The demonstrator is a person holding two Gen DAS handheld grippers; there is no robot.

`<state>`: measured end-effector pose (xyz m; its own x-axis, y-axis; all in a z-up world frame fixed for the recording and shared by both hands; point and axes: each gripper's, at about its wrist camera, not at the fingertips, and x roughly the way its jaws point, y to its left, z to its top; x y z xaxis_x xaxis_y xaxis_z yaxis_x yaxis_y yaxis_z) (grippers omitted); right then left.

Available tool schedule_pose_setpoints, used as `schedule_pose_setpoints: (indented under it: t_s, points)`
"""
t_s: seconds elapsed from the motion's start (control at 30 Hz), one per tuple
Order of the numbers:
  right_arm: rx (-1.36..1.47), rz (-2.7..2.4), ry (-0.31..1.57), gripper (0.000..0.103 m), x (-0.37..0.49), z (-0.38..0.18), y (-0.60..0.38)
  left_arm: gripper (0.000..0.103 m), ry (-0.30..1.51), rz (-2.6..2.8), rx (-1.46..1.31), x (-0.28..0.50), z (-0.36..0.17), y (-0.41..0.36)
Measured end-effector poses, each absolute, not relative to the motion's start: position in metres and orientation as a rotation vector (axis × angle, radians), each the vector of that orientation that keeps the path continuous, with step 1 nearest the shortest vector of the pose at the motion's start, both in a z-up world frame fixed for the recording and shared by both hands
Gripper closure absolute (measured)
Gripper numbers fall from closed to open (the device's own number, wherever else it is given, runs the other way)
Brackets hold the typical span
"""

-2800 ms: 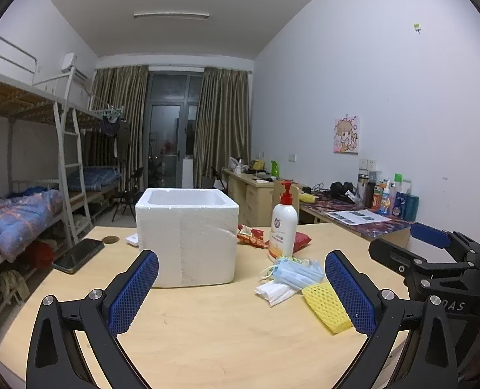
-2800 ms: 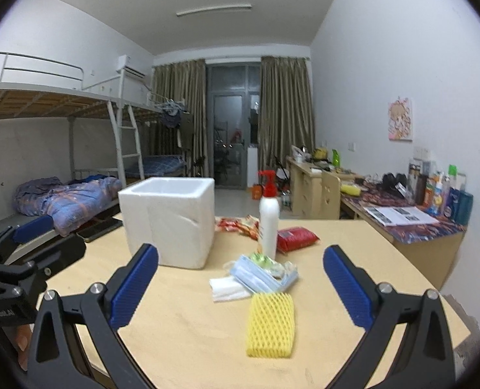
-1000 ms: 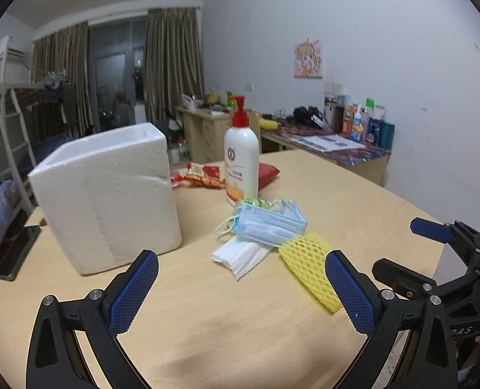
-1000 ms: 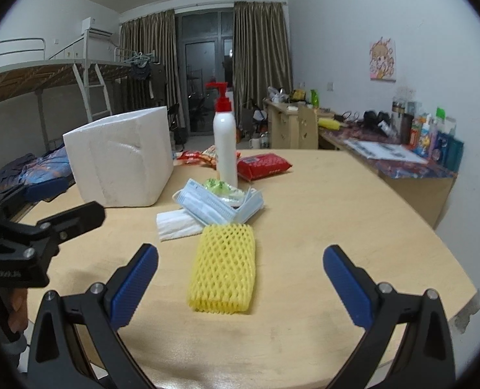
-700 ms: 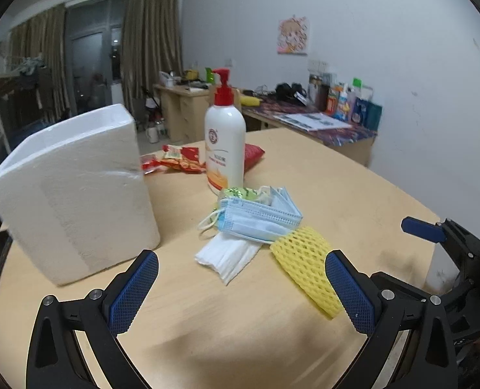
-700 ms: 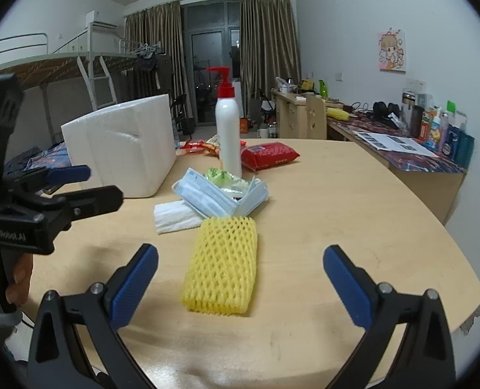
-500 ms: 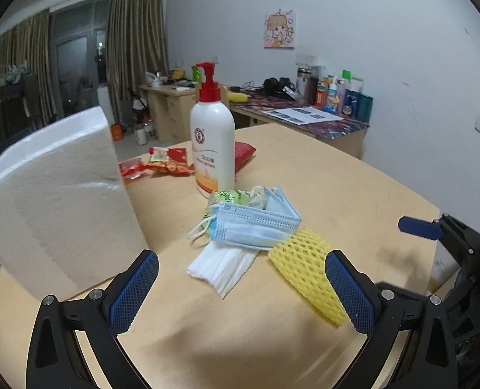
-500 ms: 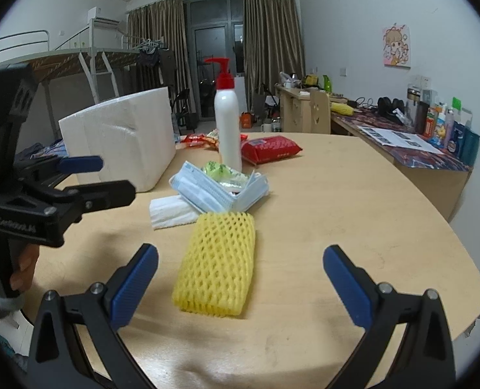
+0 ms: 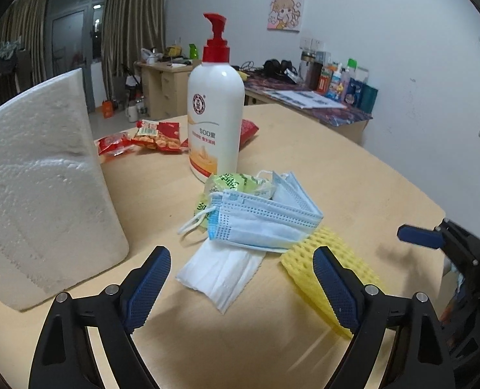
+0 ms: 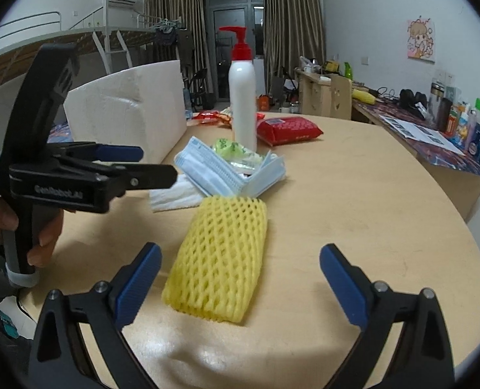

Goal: Organize soft objects
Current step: 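Move the left tool toward the white tissue while the right tool approaches the yellow foam net, then close the left gripper on the white tissue while the right gripper grasps the yellow foam net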

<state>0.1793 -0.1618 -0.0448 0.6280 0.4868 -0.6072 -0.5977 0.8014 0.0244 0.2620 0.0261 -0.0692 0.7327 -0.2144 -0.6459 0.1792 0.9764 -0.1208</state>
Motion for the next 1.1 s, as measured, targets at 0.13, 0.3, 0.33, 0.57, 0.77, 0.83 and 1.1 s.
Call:
schedule_pose_setpoints:
  t_s: [0.13, 0.3, 0.33, 0.57, 0.77, 0.83, 1.1]
  points:
    - [-0.187, 0.656, 0.657, 0.014, 0.183, -0.047, -0.160, 0.013, 0.742, -0.203, -0.028, 0.271, -0.076, 0.027]
    - [-0.202, 0.692, 0.687, 0.021, 0.190, -0.052, -0.154, 0.014, 0.788, -0.192, -0.017, 0.281, -0.088, 0.028]
    - [-0.206, 0.698, 0.691, 0.021, 0.192, -0.053, -0.153, 0.014, 0.792, -0.191, -0.013, 0.282, -0.090, 0.027]
    - [-0.227, 0.723, 0.715, 0.021, 0.198, -0.061, -0.150, 0.025, 0.820, -0.186, 0.022, 0.288, -0.099, 0.024]
    - [-0.229, 0.752, 0.736, 0.021, 0.201, -0.063, -0.149, 0.033, 0.843, -0.193, -0.022, 0.294, -0.102, 0.030]
    - [-0.241, 0.756, 0.743, 0.021, 0.202, -0.065, -0.147, 0.042, 0.853, -0.199, -0.023, 0.294, -0.103, 0.030]
    - [-0.273, 0.755, 0.751, 0.021, 0.200, -0.066, -0.145, 0.057, 0.871, -0.198, -0.046, 0.294, -0.106, 0.035]
